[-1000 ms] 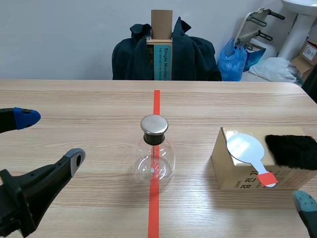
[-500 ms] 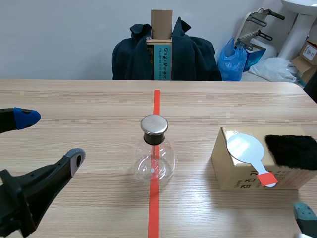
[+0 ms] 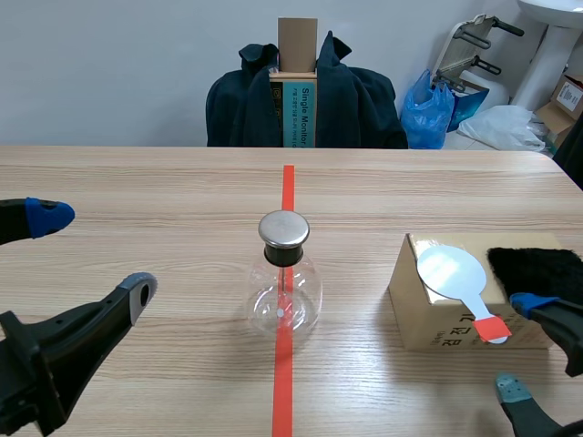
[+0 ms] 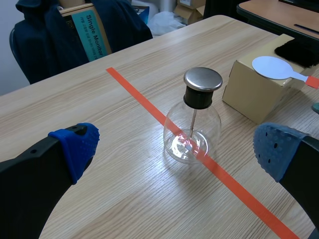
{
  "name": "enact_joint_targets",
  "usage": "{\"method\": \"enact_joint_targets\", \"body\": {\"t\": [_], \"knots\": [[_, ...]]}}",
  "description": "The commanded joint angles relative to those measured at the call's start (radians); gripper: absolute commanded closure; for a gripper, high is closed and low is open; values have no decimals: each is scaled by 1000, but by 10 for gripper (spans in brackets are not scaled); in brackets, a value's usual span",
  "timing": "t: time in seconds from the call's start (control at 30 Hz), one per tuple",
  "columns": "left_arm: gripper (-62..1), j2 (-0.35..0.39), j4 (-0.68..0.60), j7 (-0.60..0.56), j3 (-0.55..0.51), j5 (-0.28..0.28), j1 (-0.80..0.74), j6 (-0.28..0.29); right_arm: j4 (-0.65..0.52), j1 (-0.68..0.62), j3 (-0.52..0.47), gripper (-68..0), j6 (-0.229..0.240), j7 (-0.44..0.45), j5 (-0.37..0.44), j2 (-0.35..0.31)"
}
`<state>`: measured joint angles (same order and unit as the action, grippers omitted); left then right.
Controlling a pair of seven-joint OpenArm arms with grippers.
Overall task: Do the electroscope experiment.
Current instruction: 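Pick up the white charging plate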
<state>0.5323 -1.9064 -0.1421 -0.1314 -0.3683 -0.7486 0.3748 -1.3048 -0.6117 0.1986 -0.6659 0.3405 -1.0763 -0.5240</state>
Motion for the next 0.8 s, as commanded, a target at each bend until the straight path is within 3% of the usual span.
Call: {"method": "enact_joint_targets", "body": {"t": [0.0,0.33,0.6,0.77], "knots": [[-623,0,-17,-18,8,-10,-2,2,-5,25,-8,-679,-8,15,6,-5],[-623,-3,-17,-17,8,-10,-2,2,16,66,-8,-679,-8,123,6,6],[-623,-3,-17,-17,8,-10,-2,2,16,66,-10,-679,-9,126,6,6],[-623,-3,-17,-17,8,-9,-2,2,16,66,-10,-679,-46,127,6,6]]}}
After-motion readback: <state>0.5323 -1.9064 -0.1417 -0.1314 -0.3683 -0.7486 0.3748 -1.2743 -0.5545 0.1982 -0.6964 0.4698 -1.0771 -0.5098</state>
